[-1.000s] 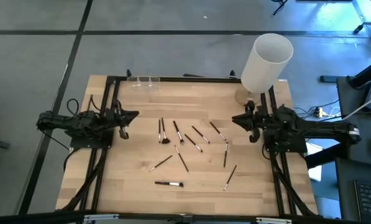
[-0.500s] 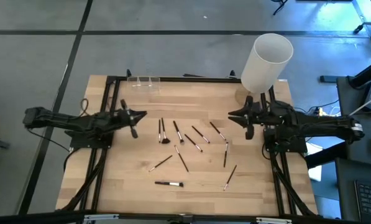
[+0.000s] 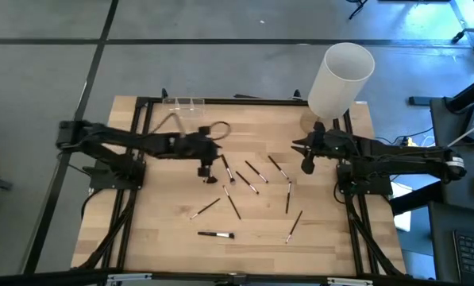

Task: Put items in baskets/containers
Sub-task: Put the black powder brush into the transparent organizer

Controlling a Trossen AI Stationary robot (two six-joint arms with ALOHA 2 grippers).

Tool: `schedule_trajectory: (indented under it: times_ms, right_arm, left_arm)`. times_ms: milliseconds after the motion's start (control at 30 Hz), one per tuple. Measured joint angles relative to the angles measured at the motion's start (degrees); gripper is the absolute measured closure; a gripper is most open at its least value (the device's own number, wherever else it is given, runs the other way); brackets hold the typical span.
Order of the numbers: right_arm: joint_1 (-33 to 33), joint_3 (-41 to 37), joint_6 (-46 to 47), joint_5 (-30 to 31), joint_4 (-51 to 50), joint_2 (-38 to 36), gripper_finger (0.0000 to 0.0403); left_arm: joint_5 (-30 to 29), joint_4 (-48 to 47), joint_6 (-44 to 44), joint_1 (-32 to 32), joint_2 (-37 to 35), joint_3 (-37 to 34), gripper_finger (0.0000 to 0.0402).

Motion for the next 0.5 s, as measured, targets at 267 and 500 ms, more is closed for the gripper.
schedule_trajectory:
  times_ms: [267, 500]
  right_arm:
    - [0.1, 0.0, 4.8, -0.7, -5.8, 0.3, 0.0311]
    - [0.1, 0.0, 8.2, -0.6, -8.7, 0.3, 0.0311]
  left_arm:
    - [10.3, -14.4, 6.2, 0.9, 16.2, 16.3, 0.0258]
    - [10.5, -24.5, 17.8, 1.4, 24.8, 25.5, 0.0258]
